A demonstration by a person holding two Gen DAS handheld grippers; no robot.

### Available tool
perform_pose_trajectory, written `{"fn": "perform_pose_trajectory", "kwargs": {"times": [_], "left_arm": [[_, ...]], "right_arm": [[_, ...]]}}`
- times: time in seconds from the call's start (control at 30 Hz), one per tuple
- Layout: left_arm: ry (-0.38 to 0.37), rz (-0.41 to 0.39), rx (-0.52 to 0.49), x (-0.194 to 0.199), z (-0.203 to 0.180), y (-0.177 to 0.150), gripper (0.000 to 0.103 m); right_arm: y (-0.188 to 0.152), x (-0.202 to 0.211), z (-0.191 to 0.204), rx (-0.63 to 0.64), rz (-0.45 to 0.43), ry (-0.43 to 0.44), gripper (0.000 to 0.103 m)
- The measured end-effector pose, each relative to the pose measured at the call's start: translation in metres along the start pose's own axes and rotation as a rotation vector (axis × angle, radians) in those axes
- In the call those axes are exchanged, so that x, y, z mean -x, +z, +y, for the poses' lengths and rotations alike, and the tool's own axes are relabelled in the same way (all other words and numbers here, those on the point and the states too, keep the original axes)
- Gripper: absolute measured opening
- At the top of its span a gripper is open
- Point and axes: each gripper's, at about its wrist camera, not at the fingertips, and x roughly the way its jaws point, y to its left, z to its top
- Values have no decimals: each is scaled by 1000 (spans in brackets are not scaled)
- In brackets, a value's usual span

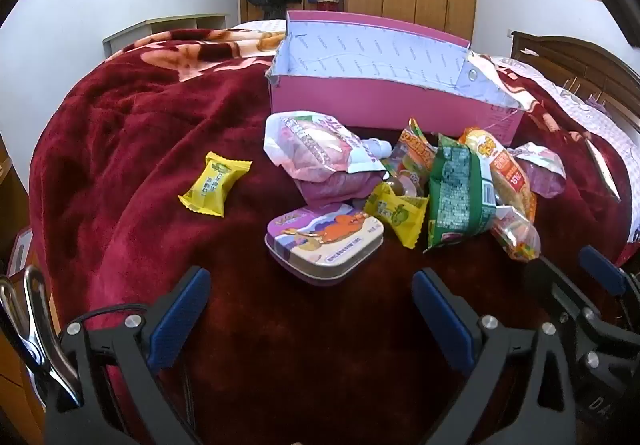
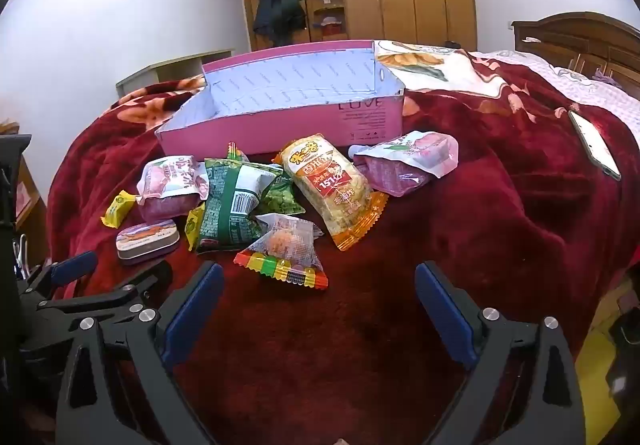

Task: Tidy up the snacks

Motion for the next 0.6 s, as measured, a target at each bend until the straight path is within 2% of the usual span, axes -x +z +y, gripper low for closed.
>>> {"fn": "perform_pose_trajectory", "kwargs": {"times": [0.6], "left_arm": [[1,1,-1,0,0,0,103]], "right_arm": [[-1,-2,-1,-5,7,2,98]]}}
